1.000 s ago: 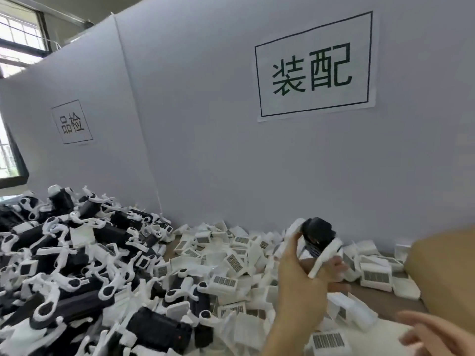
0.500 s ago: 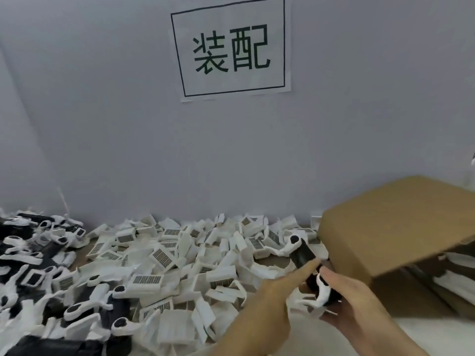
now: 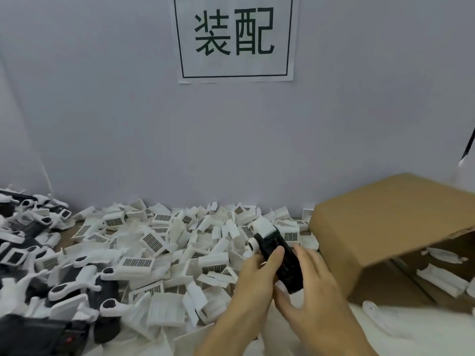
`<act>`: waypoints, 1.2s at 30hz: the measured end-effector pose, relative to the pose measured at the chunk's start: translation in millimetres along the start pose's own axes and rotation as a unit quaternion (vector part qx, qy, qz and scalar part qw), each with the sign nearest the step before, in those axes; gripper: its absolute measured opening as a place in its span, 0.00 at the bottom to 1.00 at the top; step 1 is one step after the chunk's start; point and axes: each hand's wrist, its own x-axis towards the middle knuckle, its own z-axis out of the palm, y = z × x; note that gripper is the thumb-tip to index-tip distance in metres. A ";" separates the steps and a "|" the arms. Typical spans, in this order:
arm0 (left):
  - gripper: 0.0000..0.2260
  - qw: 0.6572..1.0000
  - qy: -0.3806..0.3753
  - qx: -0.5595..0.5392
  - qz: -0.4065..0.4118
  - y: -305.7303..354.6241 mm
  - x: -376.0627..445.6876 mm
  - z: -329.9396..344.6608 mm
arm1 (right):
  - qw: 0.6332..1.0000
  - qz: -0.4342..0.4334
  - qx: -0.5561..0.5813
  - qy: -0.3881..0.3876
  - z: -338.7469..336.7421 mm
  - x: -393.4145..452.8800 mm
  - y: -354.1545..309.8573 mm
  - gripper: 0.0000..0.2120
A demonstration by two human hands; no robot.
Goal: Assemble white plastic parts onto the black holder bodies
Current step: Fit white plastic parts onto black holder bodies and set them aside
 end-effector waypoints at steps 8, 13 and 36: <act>0.08 0.997 0.007 -0.011 0.076 -4.4 -3.4 -1.7 | 0.995 0.087 0.037 -0.027 -2.1 0.5 1.9 0.47; 0.06 0.986 -0.003 0.106 0.132 -4.3 -6.9 2.7 | 0.994 0.090 0.054 -0.016 -6.9 0.3 -1.3 0.30; 0.17 0.930 -0.007 0.228 0.290 -8.4 -9.5 3.2 | 0.973 0.060 0.211 0.066 -14.7 0.0 10.5 0.32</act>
